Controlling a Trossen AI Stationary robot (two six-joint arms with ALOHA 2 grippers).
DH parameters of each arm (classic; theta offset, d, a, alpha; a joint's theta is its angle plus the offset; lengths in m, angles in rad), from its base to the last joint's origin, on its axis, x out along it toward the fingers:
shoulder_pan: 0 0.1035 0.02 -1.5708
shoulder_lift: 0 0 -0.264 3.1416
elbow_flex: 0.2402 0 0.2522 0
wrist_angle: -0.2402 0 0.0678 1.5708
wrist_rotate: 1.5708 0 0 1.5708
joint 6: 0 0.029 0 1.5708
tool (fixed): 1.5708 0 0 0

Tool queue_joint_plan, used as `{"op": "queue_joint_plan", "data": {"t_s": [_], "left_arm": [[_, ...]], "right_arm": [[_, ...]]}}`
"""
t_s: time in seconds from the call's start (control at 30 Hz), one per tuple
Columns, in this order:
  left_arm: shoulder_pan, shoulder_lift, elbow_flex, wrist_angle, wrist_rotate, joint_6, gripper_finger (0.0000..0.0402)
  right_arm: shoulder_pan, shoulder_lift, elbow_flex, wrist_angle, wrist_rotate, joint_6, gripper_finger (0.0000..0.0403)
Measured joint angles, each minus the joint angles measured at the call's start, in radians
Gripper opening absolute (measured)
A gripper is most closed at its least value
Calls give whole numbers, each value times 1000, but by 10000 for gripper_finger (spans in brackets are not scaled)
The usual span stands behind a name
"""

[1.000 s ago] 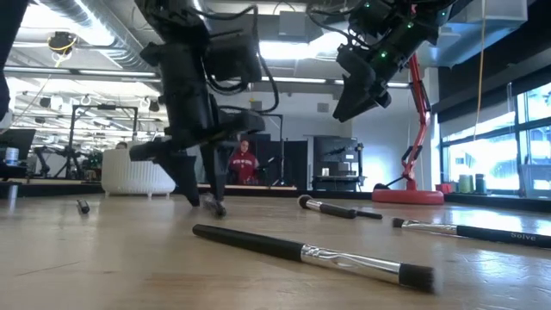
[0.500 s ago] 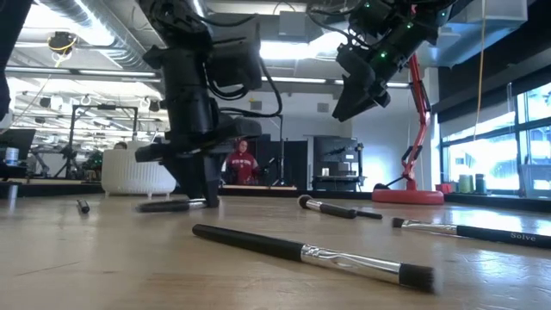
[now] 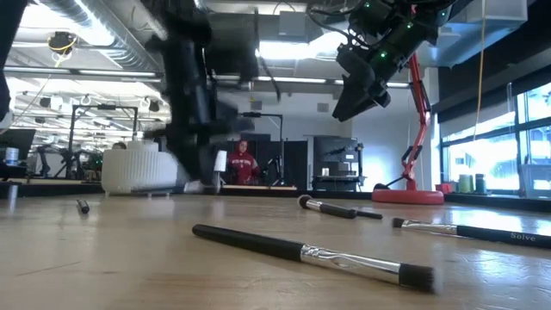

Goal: Put items in baskets/containers
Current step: Put the powder brush into the organizer

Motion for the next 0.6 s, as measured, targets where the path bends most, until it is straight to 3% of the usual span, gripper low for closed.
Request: {"op": "queue_joint_plan", "data": {"t_s": [0.13,0.43,0.6], "left_arm": [[18,-94,50,-122,-247,2,58],[114,-345,76,-136,-899,132,58],[178,-370,6,-120,-1118,103,59]], "right_arm": [[0,0,0,6,0,0,154],[0,0,0,32,0,-3,154],[0,0,0,50,2,-34,154]]}}
